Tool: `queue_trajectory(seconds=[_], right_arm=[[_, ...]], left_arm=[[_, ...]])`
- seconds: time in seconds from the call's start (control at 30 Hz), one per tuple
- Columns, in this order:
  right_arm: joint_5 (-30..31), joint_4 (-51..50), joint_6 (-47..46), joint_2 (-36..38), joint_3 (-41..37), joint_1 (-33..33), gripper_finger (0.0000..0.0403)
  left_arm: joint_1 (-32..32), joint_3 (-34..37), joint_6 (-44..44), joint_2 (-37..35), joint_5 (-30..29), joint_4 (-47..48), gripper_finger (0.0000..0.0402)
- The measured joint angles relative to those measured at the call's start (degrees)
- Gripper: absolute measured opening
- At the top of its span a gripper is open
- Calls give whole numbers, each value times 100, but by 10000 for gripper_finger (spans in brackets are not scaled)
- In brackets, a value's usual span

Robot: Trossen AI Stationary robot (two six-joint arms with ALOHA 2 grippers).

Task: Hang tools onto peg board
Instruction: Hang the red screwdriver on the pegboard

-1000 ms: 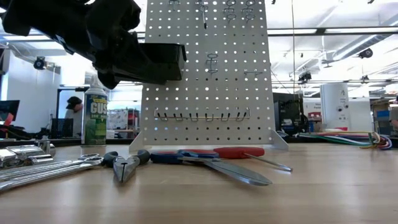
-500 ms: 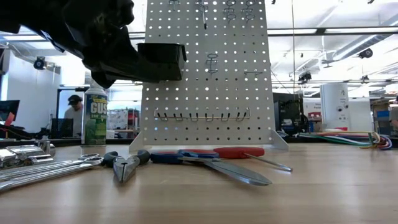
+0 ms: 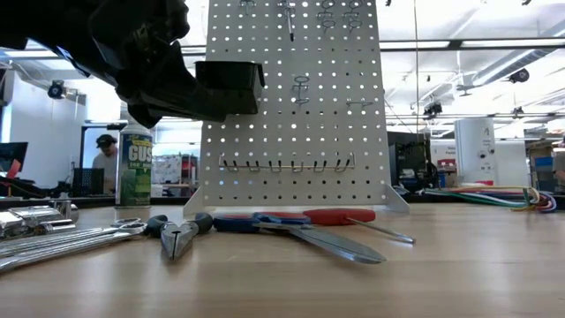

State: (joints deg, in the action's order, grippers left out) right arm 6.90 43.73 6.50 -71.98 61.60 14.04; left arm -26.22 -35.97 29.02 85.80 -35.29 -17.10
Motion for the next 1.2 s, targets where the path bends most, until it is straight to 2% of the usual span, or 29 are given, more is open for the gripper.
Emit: queue_trajectory(seconds=[1.2], right_arm=[[-95, -643, -34, 401, -31, -79, 65]], left_arm=[[0, 0, 107, -2, -31, -2, 0]])
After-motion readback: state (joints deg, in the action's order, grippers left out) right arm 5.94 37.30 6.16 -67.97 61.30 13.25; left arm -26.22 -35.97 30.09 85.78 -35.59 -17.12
